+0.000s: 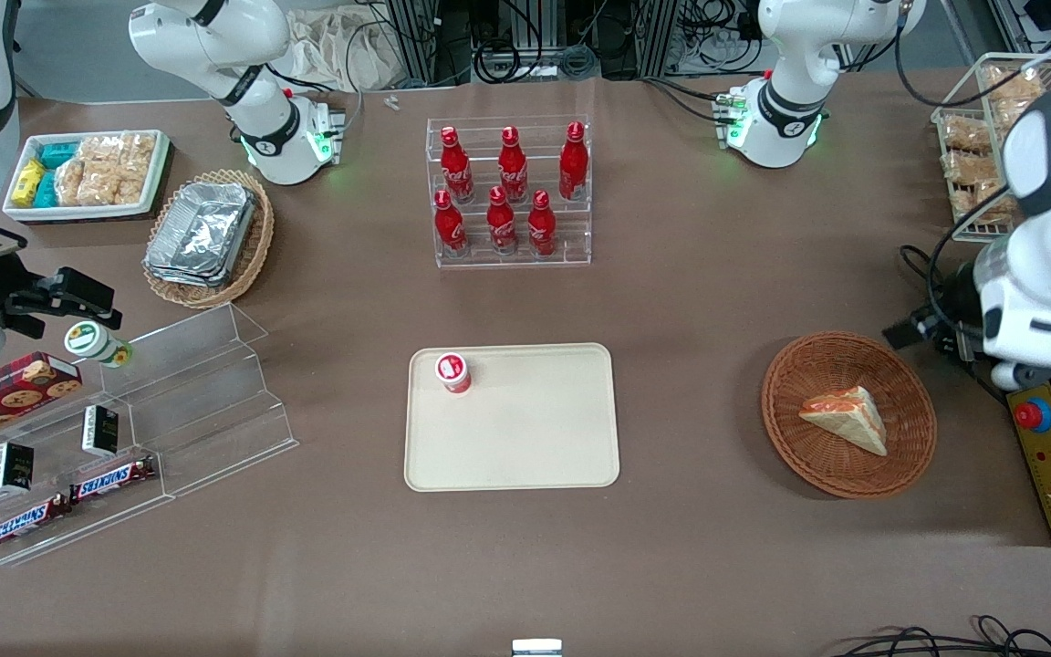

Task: Place sandwich from basket to tray
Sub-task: 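Lower the open left gripper onto the sandwich wedge and close it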

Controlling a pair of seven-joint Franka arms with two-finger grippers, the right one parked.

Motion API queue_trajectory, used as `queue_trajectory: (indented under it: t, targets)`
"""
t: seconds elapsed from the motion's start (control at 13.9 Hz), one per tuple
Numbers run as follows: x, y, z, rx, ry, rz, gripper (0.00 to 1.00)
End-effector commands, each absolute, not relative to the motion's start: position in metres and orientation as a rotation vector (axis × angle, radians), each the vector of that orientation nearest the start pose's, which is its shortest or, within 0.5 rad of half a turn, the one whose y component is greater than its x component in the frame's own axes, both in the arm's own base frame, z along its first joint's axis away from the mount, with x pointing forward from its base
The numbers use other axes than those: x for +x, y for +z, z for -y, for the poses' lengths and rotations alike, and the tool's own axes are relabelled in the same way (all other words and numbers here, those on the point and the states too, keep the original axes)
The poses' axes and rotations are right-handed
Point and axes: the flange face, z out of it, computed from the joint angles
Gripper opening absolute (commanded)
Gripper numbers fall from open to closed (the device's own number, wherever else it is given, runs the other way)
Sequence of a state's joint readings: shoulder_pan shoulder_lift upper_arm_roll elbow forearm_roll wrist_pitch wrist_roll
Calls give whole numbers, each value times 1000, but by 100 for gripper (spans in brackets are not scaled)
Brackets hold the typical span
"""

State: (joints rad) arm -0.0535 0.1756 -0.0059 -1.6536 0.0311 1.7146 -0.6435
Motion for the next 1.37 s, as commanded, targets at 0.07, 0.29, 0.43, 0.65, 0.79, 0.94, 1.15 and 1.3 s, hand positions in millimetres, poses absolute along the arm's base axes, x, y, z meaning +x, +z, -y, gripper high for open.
queue_trajectory:
  t: [0.07, 0.29, 0.43, 0.65, 0.79, 0.94, 1.15, 1.3]
  targets:
    - [622, 430, 25, -2829, 138, 1218, 100]
    - [632, 374, 20, -2745, 148, 1377, 100]
    - [630, 339, 2, -2692, 147, 1477, 100]
    - [627, 299, -22, -2635, 132, 1641, 100]
    - [631, 280, -21, -2639, 142, 1688, 100]
    - [633, 263, -21, -2631, 140, 1714, 100]
    - [634, 235, -13, -2624, 147, 1722, 100]
    - [638, 237, -10, -2601, 116, 1782, 56]
